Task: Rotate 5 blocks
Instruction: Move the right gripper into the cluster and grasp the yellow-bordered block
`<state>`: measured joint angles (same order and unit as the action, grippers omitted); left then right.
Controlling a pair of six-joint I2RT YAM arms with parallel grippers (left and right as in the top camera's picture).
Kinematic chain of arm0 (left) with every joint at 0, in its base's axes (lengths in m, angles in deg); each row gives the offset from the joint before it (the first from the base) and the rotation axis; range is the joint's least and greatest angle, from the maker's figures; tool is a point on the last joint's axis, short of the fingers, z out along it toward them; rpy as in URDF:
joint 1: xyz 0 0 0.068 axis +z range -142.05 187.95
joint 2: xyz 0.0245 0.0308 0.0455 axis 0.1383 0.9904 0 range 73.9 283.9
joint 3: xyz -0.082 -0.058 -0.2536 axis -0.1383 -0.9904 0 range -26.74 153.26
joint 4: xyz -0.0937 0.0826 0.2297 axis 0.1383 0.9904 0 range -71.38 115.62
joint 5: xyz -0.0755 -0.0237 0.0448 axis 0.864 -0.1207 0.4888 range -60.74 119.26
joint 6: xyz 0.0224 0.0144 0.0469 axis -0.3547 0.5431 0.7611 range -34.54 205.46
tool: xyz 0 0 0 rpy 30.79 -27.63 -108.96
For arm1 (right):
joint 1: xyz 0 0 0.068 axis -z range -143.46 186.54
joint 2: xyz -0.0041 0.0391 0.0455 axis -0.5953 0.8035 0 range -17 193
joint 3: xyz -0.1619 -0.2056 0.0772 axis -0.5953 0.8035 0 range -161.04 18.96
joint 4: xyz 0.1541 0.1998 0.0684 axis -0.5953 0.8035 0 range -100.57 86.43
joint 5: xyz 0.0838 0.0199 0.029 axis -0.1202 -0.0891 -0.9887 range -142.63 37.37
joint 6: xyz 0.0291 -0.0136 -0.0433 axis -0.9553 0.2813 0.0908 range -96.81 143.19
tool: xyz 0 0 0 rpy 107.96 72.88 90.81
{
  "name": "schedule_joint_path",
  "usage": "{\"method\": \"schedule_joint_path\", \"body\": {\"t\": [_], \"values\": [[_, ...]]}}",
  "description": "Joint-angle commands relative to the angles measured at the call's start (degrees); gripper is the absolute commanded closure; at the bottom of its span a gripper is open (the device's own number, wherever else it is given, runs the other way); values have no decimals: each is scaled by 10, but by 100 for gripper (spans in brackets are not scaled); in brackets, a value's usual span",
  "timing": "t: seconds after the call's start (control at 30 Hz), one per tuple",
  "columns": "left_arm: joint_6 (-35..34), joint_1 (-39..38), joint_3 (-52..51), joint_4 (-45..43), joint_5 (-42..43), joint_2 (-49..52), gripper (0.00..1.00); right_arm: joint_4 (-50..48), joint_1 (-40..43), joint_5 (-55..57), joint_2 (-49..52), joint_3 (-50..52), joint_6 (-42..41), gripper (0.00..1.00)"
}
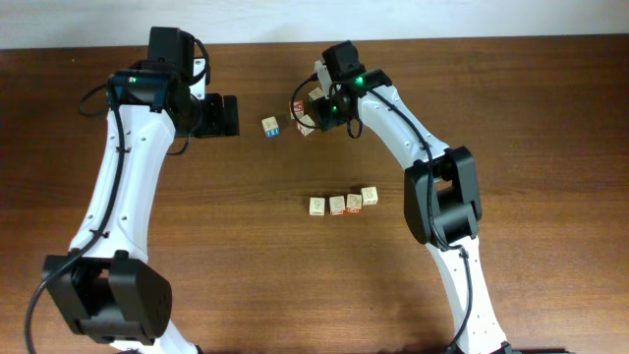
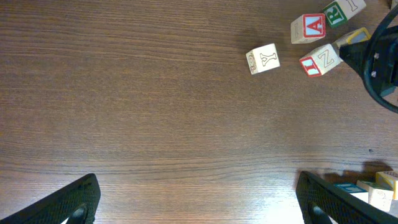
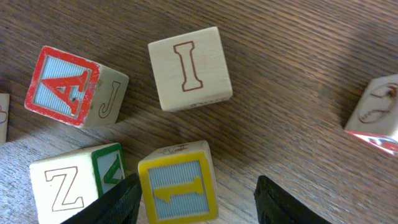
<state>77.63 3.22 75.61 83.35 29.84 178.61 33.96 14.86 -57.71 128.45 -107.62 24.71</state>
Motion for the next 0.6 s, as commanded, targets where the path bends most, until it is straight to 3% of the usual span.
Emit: {"method": "schedule_joint_path", "body": {"t": [0.0,0.13,0.43,0.57], "values": [[-7,0,12,1,-4,2,1,-11,2,-8,14,-5,17,41],[-7,0,12,1,-4,2,1,-19,2,-12,29,-5,28,43],[-7,1,13,1,-4,2,1,-43,2,-18,29,-6,27,70],[-7,0,12,1,-4,2,1,-25,2,-19,19,-15,24,73]]}}
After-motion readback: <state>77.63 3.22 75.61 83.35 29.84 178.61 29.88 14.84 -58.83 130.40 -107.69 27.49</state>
